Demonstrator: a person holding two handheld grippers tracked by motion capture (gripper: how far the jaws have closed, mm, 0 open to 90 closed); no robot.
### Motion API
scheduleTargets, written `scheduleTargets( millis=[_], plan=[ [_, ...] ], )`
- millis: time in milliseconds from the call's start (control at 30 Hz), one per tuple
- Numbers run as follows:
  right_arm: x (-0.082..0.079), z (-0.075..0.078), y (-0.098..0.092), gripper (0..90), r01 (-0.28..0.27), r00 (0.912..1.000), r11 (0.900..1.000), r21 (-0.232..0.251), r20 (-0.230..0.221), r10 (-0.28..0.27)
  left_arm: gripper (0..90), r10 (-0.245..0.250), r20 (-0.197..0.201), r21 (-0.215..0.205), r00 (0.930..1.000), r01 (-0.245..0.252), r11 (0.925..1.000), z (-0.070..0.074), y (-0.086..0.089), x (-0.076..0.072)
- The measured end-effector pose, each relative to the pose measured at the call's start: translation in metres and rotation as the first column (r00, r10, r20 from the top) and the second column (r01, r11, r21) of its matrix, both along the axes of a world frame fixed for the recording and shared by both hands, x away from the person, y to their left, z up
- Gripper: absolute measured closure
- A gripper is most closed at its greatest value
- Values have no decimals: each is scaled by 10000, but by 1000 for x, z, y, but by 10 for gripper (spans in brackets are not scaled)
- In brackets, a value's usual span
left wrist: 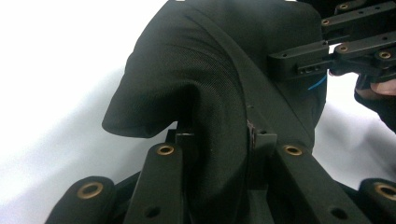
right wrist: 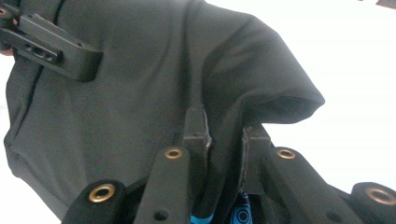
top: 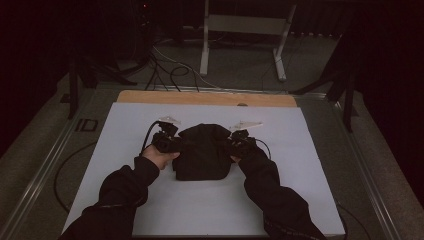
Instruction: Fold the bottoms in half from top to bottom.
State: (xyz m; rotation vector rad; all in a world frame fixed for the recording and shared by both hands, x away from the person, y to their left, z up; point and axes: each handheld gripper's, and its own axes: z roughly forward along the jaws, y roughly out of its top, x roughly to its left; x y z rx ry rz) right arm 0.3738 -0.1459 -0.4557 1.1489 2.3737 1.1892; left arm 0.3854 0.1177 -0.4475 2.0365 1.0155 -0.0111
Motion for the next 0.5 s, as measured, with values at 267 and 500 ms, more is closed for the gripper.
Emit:
scheduleTargets(
  millis=[267,500],
  plan=[
    [15,-15,1,771,146,9998,9998,-117,-155,-147,727,158,-185,0,9997,-158,9999,-16,1,16],
    [25,-23,3,770,243,9996,9993,-294,-137,-247,725,276,-228,5,9994,-276,9996,-27,1,28]
  ],
)
